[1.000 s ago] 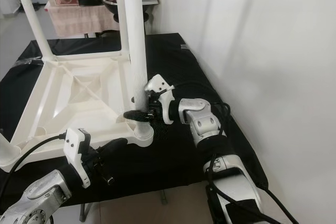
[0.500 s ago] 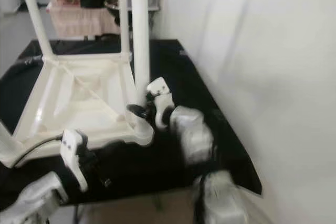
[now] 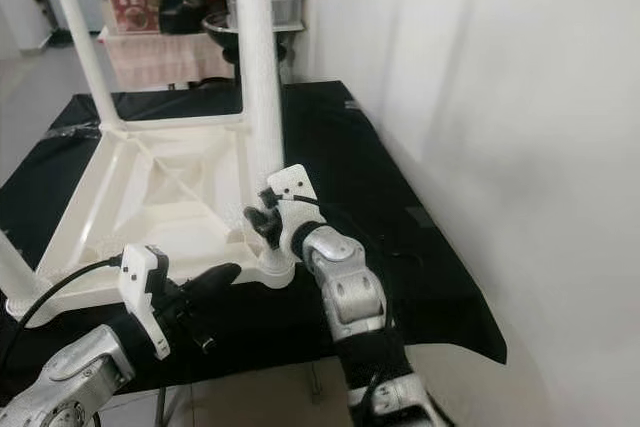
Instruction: Building children table
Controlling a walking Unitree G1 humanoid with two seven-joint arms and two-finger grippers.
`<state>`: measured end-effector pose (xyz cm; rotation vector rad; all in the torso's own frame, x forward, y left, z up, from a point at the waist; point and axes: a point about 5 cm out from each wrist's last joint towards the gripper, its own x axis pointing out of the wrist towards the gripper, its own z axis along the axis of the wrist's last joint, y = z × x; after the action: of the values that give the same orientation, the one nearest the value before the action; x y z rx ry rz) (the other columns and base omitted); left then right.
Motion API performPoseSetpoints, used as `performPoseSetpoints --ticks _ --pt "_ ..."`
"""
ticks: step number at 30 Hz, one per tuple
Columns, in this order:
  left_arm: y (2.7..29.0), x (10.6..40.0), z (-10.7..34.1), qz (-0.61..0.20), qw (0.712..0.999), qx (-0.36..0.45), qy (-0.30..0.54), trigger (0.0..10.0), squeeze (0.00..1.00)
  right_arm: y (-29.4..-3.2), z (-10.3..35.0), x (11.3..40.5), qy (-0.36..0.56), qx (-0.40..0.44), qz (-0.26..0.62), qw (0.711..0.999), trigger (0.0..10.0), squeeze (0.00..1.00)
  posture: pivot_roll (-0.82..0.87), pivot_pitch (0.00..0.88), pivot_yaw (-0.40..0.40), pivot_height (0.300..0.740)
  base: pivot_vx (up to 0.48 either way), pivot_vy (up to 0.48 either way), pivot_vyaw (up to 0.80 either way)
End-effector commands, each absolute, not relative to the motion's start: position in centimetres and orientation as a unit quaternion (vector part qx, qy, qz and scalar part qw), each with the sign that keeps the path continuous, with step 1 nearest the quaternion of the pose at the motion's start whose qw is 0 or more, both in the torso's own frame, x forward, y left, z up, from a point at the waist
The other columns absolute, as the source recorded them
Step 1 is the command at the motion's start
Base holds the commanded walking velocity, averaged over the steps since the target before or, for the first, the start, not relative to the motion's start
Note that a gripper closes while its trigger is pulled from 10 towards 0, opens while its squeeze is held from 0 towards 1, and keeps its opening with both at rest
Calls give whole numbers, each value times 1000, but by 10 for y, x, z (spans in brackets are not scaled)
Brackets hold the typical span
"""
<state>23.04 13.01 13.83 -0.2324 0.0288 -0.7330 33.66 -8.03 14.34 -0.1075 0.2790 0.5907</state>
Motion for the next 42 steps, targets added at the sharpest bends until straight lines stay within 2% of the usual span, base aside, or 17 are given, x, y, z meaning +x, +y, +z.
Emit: performPoseSetpoints --ticks 1,2,3,5,6,7,8,9,14,19,22,23,26,27,34,40,42 --pt "129 232 137 -357 927 -111 18 10000 0 -77 150 340 118 -36 329 936 10000 1000 20 0 -36 740 0 0 0" --pt "128 232 137 -359 927 -111 18 10000 0 -74 159 337 102 -29 370 923 10000 1000 23 0 -38 740 0 0 0" --pt "128 232 137 -359 927 -111 18 10000 0 -74 159 337 102 -29 370 923 10000 1000 23 0 -38 740 0 0 0" --pt "127 232 137 -361 926 -112 19 10000 0 -76 173 335 79 -39 443 892 10000 1000 27 0 -42 740 0 0 0" --pt "127 232 137 -361 926 -112 19 10000 0 -80 178 337 74 -54 479 873 10000 533 30 0 -46 740 0 0 0" --pt "127 232 137 -361 926 -112 18 10000 0 -83 180 340 70 -64 501 860 10000 533 30 0 -46 740 0 0 0" --pt "126 232 137 -360 926 -112 18 10000 0 -87 180 344 70 -77 519 849 10000 0 36 0 -53 740 0 0 0" --pt "126 232 137 -360 926 -112 18 10000 0 -87 180 344 70 -77 519 849 10000 0 36 0 -53 740 0 0 0" --pt "125 231 136 -359 927 -112 16 10000 0 -88 181 358 82 -87 572 811 10000 0 50 0 -58 740 0 0 0" --pt "124 230 136 -359 926 -112 17 10000 0 -85 185 365 80 -77 576 810 10000 0 61 0 -61 740 0 0 0" --pt "123 228 137 -360 926 -113 18 10000 0 -83 187 368 80 -68 600 793 10000 0 67 0 -64 740 0 0 0" --pt "123 228 137 -360 926 -113 18 10000 0 -83 187 368 81 -65 613 783 4863 0 69 0 -63 740 0 0 0" --pt "123 227 136 -360 926 -113 19 10000 0 -83 187 368 81 -62 622 777 4863 0 69 0 -63 740 0 0 0" --pt "123 227 137 -359 926 -114 19 10000 0 -83 187 368 81 -61 624 775 0 0 68 0 -63 740 0 0 0" --pt "122 226 137 -360 926 -114 20 10000 0 -89 184 370 85 -54 626 773 0 0 67 0 -64 740 0 0 0" --pt "122 226 136 -361 925 -116 21 10000 0 -98 185 373 64 -41 589 805 0 0 50 0 -57 740 0 0 0" --pt "122 226 136 -361 925 -116 21 10000 0 -98 185 373 64 -41 589 805 0 0 50 0 -57 740 0 0 0"
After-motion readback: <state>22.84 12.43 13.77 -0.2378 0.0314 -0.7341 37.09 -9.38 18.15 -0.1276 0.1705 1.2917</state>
